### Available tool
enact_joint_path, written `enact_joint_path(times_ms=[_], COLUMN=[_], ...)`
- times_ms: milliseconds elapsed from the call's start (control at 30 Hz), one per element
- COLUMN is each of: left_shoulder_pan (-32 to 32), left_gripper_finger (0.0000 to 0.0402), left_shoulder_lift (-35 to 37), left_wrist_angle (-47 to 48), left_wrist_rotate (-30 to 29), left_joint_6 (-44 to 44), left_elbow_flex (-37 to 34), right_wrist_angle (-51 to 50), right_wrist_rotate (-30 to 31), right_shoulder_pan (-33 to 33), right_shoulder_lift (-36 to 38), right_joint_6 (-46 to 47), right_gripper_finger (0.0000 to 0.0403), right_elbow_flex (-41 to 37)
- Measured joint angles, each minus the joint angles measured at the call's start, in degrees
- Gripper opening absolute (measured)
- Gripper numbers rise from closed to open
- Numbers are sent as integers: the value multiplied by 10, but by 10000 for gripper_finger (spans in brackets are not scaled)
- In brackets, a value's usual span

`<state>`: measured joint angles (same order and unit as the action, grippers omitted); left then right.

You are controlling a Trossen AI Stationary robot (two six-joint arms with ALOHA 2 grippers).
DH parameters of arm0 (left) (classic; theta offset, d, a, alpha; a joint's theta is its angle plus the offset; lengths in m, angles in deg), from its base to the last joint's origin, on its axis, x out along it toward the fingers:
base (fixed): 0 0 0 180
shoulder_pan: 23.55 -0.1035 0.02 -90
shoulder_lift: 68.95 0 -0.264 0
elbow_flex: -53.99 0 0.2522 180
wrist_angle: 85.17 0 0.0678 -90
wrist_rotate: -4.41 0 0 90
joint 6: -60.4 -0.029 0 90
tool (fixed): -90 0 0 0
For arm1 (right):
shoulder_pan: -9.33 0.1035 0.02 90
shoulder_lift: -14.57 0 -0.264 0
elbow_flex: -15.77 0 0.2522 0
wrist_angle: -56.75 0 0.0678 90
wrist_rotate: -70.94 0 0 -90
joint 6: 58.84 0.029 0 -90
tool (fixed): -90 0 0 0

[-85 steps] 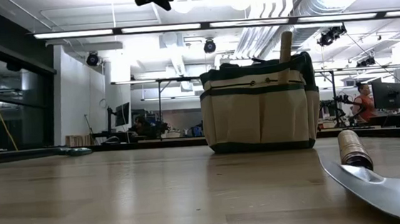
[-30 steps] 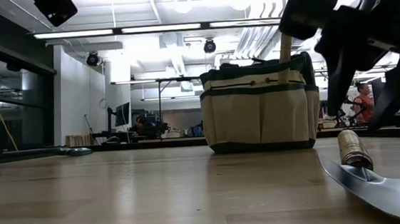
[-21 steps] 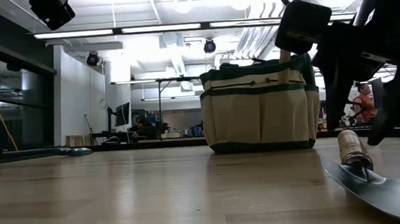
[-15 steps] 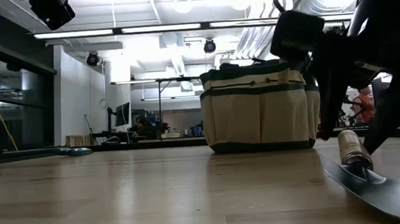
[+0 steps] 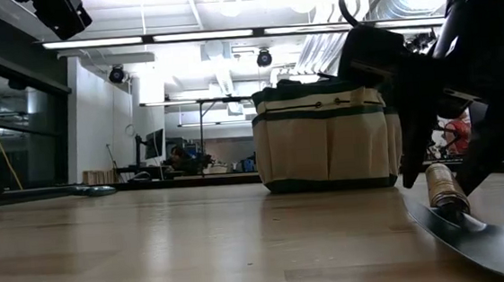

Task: Pick & Place Garden tools in Gardening bag
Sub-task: Put the trowel into the gardening bag

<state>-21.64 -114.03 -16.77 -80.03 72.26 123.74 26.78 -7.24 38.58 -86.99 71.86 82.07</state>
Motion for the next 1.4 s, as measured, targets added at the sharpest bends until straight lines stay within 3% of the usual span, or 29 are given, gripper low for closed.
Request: enact_joint_path(times_ms=[333,700,1000,1267,1400], left_shoulder_pan=[0,0,0,0,0], left_gripper_finger=[132,132,132,132,132], left_shoulder_lift=[0,0,75,178,205], left_wrist_angle=[0,4,-11,-9,-19], left_wrist_rotate=[0,0,-22,-34,-26], left_joint_6=[0,-1,-2,7,21], left_elbow_flex=[0,0,0,1,-20], right_wrist_angle=[0,6,6,-24,-91], right_wrist_rotate=[-3,10,128,232,256], right_shoulder_pan=[0,0,-1,-13,-31], right_shoulder_lift=[-1,2,30,31,31], right_joint_6=[0,-19,-92,-214,-281], right_gripper_finger=[73,63,62,61,61], right_elbow_flex=[-1,-2,19,100,160])
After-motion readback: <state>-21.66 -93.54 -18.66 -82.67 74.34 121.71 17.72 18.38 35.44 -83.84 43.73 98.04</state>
